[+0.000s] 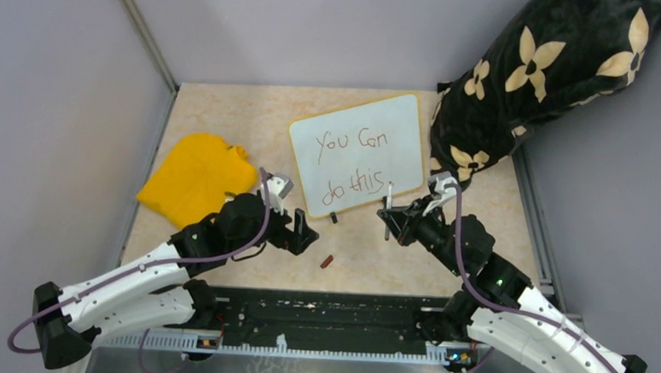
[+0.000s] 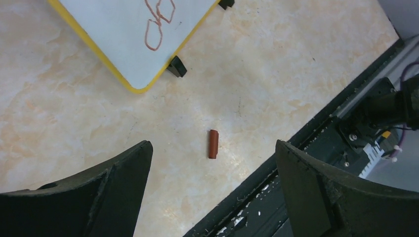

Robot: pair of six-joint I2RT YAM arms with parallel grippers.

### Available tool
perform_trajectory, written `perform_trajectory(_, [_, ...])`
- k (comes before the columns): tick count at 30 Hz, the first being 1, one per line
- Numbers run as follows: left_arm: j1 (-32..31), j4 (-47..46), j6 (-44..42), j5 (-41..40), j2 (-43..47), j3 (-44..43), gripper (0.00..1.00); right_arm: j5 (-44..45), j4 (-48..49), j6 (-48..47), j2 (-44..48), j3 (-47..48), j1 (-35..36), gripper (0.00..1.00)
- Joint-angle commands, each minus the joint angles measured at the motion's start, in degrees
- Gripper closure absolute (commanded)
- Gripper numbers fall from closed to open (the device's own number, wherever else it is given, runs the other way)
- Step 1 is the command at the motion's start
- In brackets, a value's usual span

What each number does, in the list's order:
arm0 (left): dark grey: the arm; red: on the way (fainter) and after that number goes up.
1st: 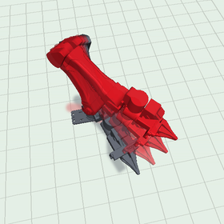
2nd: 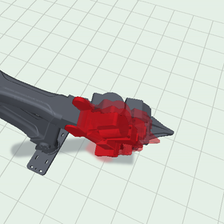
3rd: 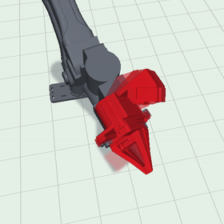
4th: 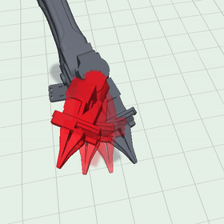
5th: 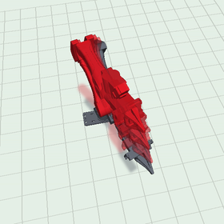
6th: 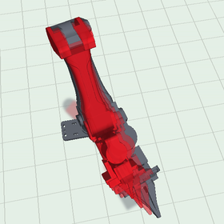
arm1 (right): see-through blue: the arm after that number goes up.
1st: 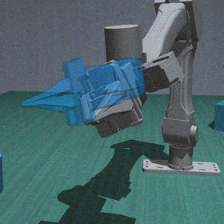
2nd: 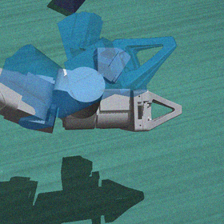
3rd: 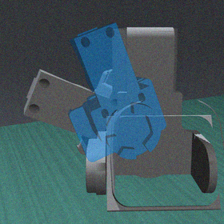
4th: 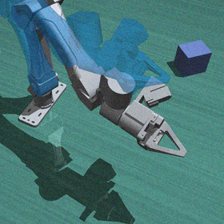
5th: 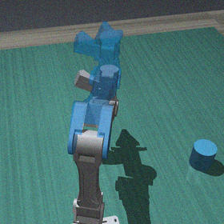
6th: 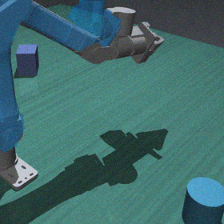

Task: Write a sentence on the whiteboard
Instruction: Close the whiteboard marker at the center of the board.

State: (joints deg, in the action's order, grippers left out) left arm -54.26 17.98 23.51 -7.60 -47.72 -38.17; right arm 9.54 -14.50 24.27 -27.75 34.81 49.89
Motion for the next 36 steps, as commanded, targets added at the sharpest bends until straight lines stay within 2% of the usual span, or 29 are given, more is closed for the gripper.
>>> perform_trajectory(1, [-0.14, -6.80, -1.65, 10.38, 0.81, 2.18, 0.01, -0.63, 3.56, 1.22, -0.01, -0.52, 0.40, 1.00])
perform_trajectory(4, [-0.14, -5.06, -3.52, 18.27, -4.72, 0.57, 0.01, 1.46, 2.59, 1.89, 0.18, -1.16, 0.44, 1.00])
perform_trajectory(6, [-0.17, -4.80, -2.84, 19.97, -8.87, 0.23, 0.01, 2.18, 2.04, 1.92, 0.45, -1.38, 0.42, 1.00])
perform_trajectory(10, [-1.20, -0.99, -1.84, 16.94, -17.78, -3.04, 0.02, 3.59, 0.47, 1.37, 0.42, -0.92, 0.44, 1.00])
perform_trajectory(17, [-6.62, 5.03, -2.94, 9.96, -32.43, -11.81, 0.03, 4.11, -2.38, -1.44, 1.25, 0.54, 0.45, 1.00])
perform_trajectory(22, [-7.83, 8.79, -1.86, 4.77, -40.24, -16.21, 0.11, 5.73, -3.19, -3.03, 2.74, 1.26, 0.44, 1.00])
perform_trajectory(26, [-7.87, 9.59, -1.58, 2.91, -43.16, -18.27, 0.19, 6.02, -3.85, -3.73, 3.63, 1.57, 0.46, 1.00])
perform_trajectory(36, [-7.81, 11.04, -2.68, 4.13, -49.76, -22.60, 0.37, 6.02, -4.05, -4.50, 3.75, 1.76, 0.41, 1.00])
